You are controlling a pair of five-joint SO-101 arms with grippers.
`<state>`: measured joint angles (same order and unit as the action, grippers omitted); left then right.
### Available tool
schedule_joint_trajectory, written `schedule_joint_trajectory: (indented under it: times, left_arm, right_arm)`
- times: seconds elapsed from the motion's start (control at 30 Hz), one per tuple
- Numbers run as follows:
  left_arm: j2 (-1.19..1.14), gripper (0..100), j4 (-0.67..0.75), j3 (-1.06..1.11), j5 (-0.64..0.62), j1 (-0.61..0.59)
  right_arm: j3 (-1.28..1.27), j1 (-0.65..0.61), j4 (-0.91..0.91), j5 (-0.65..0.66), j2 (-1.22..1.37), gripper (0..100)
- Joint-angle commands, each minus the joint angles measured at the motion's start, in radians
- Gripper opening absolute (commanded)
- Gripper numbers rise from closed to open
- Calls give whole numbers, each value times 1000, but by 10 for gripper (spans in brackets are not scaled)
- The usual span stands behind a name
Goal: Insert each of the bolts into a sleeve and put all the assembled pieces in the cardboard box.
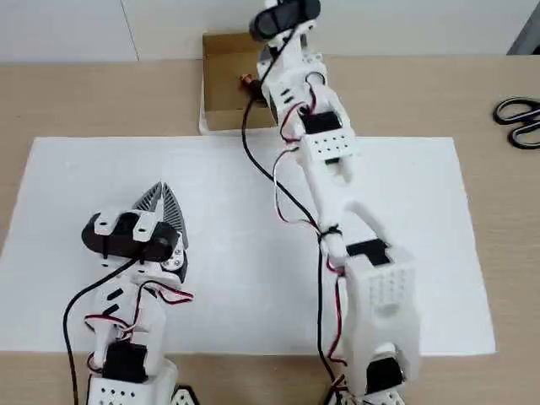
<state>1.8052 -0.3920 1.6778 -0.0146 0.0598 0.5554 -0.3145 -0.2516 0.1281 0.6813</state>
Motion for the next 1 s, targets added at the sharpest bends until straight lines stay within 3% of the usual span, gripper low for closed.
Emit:
schedule_joint_trajectory:
  times: [0.0, 0.7, 0.97]
  left_arm:
    - [12, 6, 29, 1, -3, -5]
    - [12, 6, 29, 1, -3, -5]
    - [12, 6, 29, 2, -3, -5]
  right_arm:
    - [196, 4, -1, 114, 113, 4]
    - [571, -16, 8, 588, 533, 4]
    - [707, -31, 8, 609, 630, 9]
